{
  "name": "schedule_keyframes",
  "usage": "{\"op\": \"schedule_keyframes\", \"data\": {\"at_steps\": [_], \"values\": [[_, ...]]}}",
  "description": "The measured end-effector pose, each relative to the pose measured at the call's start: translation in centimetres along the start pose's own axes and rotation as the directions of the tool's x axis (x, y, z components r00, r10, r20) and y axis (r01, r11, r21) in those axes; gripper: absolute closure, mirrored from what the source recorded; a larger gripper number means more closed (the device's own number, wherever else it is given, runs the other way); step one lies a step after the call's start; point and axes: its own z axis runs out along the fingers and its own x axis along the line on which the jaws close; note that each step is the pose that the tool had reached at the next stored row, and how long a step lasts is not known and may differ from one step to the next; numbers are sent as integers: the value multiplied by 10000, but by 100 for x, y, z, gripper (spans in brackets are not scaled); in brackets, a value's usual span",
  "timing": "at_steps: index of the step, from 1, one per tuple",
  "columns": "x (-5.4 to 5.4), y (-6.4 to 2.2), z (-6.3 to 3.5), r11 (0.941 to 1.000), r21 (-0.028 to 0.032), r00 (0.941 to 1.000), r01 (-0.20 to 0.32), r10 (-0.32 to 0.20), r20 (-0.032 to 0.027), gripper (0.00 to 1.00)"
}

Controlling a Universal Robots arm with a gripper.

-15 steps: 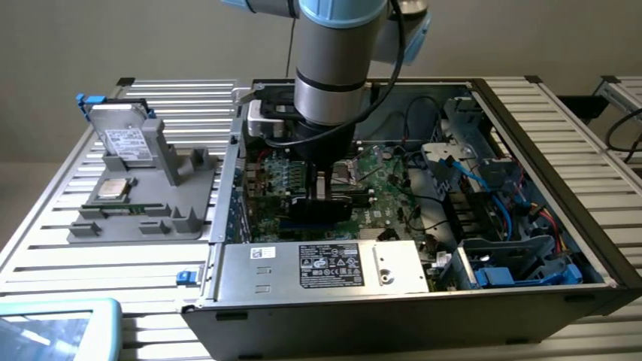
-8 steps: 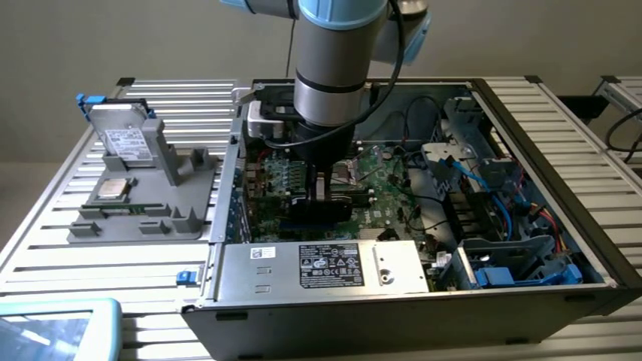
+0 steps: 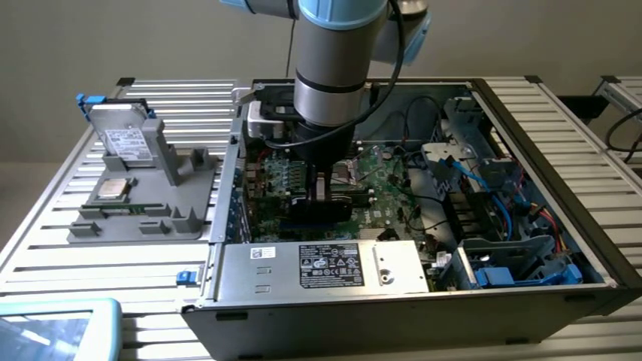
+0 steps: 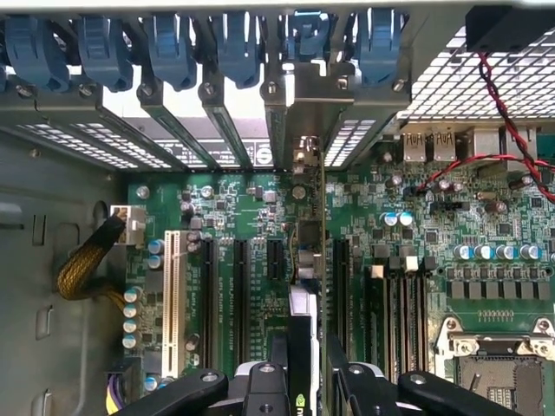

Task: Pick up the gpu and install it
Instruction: 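Insert the gpu into the slot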

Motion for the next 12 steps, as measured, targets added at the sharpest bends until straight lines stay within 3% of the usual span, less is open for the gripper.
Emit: {"op": "schedule_keyframes", "data": {"at_steps": [7, 12], "values": [[9, 0, 1, 9999, 3, 9999, 110, -110, 4, 73], [20, 0, -4, 9996, 4, 9996, 293, -293, 62, 73]]}}
